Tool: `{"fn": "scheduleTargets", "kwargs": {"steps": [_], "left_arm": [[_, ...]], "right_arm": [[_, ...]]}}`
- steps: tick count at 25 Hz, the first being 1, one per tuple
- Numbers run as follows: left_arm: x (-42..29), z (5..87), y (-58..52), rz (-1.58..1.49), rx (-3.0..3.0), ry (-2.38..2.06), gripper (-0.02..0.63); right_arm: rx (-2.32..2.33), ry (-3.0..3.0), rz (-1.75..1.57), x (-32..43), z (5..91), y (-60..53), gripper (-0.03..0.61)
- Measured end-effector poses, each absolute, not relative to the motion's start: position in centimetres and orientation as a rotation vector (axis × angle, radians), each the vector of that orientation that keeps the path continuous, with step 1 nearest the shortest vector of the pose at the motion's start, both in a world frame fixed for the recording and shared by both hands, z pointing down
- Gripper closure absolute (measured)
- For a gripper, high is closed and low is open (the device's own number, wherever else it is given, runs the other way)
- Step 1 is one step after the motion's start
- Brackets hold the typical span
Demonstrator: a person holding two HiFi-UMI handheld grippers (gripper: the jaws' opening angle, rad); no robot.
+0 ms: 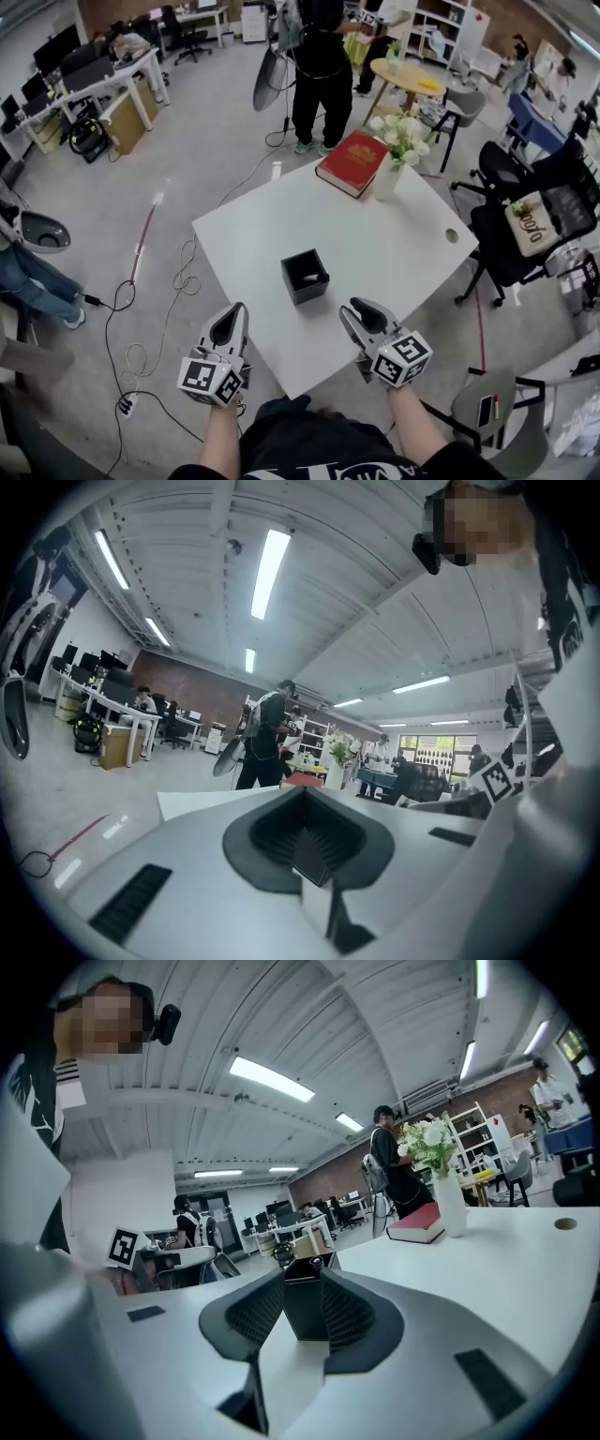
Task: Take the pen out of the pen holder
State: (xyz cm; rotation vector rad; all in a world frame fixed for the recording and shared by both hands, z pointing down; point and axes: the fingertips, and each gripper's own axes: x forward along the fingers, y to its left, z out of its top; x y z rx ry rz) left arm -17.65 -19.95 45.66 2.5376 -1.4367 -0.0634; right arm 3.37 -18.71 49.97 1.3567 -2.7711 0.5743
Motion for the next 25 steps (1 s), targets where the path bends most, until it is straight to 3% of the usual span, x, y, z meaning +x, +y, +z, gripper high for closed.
{"fn": "scheduleTargets", "kwargs": {"steps": [25], "left_arm": [[-18.0,48.9,-24.3,-0.070,2.424,-1.424,0.614]], "right_arm": [[1.247,-2.717,0.461,-0.3,52.0,-26.4,0.463]]}}
